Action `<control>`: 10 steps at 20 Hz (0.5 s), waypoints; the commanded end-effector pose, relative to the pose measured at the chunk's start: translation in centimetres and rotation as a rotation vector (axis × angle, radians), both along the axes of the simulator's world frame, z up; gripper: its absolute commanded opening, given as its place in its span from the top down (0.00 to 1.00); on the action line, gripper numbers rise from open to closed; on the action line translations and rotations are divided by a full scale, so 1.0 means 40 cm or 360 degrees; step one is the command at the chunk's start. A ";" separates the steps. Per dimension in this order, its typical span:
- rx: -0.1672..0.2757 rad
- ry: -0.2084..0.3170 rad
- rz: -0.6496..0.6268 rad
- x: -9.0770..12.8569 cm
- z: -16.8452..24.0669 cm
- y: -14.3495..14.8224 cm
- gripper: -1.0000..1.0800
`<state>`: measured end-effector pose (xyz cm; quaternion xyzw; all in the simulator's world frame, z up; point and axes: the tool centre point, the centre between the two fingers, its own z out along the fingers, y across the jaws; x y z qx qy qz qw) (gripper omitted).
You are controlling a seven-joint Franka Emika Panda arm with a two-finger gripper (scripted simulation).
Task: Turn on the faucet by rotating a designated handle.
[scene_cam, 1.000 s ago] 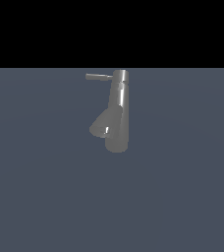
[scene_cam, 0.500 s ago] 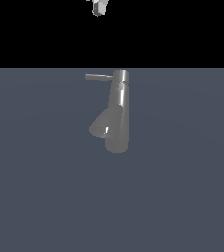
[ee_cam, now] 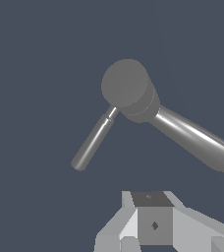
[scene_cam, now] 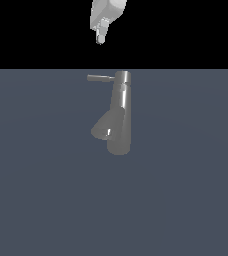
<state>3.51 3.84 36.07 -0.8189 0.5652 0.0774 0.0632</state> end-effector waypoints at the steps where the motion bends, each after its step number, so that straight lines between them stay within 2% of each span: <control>1: -0.0018 0.0022 -0.0109 0.033 -0.034 0.007 1.00; 10: -0.0103 0.0086 -0.0483 0.138 -0.167 0.033 1.00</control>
